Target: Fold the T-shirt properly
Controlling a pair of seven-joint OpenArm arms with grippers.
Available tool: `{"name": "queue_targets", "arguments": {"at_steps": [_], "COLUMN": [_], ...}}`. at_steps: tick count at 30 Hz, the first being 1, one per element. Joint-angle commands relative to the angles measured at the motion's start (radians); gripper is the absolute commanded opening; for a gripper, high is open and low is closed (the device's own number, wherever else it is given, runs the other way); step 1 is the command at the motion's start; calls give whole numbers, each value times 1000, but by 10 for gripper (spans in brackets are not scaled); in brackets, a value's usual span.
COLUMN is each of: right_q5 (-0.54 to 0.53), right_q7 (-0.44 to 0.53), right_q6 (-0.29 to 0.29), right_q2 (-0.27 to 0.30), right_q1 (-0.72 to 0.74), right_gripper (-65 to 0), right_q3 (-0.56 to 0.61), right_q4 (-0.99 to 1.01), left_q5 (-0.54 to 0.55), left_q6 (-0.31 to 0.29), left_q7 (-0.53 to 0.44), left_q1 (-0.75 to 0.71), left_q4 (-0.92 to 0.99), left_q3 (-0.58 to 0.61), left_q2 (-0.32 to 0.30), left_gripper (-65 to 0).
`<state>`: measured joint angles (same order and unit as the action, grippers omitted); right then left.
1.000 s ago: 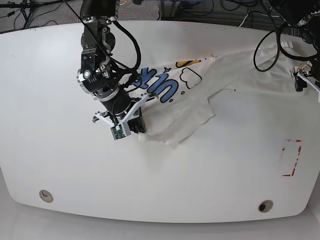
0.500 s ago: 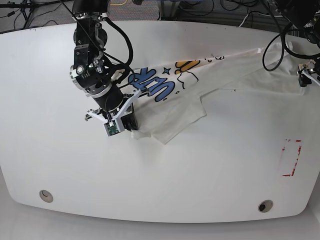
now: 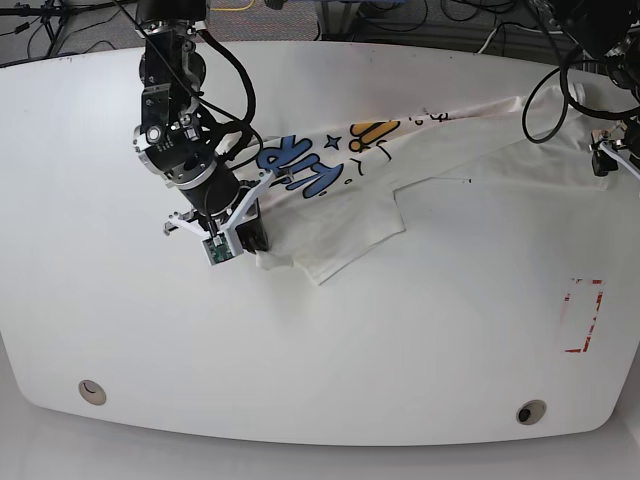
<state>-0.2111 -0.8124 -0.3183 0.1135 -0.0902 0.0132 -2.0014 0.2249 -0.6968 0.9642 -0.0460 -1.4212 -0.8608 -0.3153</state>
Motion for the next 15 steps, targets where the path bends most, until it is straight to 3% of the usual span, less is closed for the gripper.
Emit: {"name": "queue_targets", "arguments": {"at_steps": [1, 15], "right_q5": [-15, -6], "right_q7": [30, 29], "right_q6": [-2, 2], "right_q2": [-1, -1], "right_q1": [10, 5], "right_gripper": [-638, -642], "right_q3": [-4, 2], "right_q4": [-14, -1], "left_q5": [10, 15], "left_q6": [-1, -1], "left_q7": [-16, -36], "left_q1": [8, 29], "left_q4": [-16, 55], "left_q3": [15, 111], "left_q2": [-12, -14], "left_gripper": [-218, -209]}}
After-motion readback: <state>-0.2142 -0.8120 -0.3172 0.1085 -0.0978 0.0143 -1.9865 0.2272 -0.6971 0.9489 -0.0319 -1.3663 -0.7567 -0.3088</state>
